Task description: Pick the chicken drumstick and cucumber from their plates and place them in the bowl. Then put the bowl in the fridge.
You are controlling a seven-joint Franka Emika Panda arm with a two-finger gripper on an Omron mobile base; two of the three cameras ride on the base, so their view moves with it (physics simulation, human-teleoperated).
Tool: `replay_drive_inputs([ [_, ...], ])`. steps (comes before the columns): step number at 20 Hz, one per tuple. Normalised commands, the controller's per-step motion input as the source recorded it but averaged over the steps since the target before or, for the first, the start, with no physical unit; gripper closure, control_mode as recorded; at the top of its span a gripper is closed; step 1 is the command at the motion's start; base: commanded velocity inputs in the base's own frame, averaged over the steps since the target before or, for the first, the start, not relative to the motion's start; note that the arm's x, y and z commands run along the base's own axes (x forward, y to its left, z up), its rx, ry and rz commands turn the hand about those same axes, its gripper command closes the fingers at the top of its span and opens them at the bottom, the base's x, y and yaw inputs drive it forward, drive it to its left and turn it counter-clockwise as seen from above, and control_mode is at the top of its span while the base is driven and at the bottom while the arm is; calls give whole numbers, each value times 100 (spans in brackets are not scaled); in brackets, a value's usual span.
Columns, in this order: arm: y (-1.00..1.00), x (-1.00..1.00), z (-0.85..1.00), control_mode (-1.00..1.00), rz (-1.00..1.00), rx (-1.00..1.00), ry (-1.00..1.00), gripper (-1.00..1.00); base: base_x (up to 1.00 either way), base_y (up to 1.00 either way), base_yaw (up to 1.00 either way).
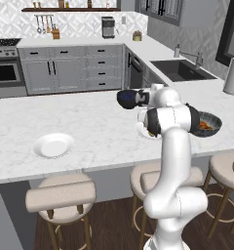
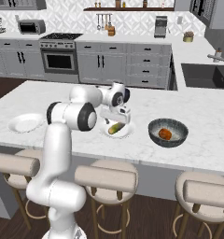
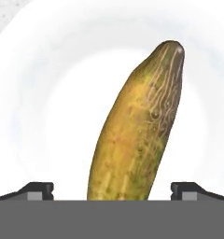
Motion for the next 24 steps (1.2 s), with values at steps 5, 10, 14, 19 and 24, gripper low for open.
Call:
replay_drive_inputs([
  [5,-1,23,-50,-100,0,0,14,-100,0,0,0],
  [10,3,5,-48,-100,0,0,8,100,0,0,0],
  [14,0,-12,-18,-100,0,0,0,100,0,0,0],
  [19,3,-100,0,-100,0,2,-21,100,0,0,0],
  [24,2,-100,7,-100,0,0,-33,100,0,0,0],
])
